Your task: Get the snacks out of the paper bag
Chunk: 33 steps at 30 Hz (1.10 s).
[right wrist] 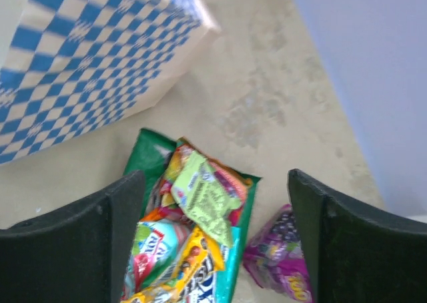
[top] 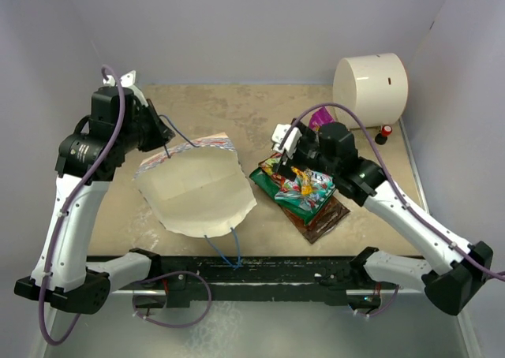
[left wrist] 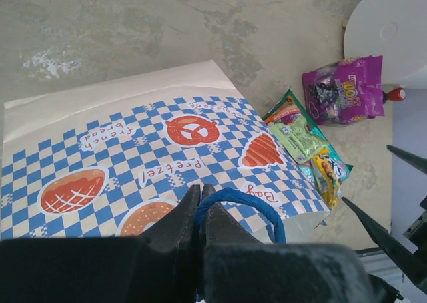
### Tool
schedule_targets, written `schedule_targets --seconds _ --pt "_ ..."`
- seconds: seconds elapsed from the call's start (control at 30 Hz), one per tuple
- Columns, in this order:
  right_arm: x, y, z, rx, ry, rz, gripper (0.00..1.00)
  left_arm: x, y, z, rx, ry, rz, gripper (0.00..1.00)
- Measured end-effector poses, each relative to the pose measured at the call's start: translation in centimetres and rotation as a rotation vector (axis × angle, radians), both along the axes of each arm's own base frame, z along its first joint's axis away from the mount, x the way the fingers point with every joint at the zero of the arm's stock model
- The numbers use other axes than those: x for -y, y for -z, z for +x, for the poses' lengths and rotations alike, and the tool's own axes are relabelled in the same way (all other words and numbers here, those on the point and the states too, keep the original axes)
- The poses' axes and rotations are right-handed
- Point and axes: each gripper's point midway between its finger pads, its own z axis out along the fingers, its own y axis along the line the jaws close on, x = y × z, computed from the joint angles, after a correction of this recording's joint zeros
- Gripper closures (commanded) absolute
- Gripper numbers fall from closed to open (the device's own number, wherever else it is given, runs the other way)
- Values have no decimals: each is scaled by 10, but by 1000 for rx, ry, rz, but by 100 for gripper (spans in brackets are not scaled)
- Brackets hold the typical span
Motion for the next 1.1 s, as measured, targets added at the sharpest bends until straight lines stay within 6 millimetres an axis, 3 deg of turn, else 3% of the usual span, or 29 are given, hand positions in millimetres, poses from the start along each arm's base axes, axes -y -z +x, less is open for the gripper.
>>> schedule_targets --seconds 0.17,0.33,0.47,0.6,0.73,0.87,1.1 --pt "18 -49 15 113 165 108 0 12 -19 4 7 3 -86 100" --pt "42 -85 31 141 388 238 0 25 -45 7 3 -32 -226 100" --pt "54 -120 40 125 522 353 0 25 -51 10 -2 -71 -281 100" --pt "55 -146 45 76 601 464 0 20 -53 27 0 -94 -331 100" --pt "53 -144 46 -5 649 502 0 8 -47 57 2 -98 -419 100" --pt "49 -121 47 -87 671 467 0 2 -44 84 9 -61 -480 100" --pt "41 -103 45 -154 656 436 0 -13 -51 106 55 -40 -519 100"
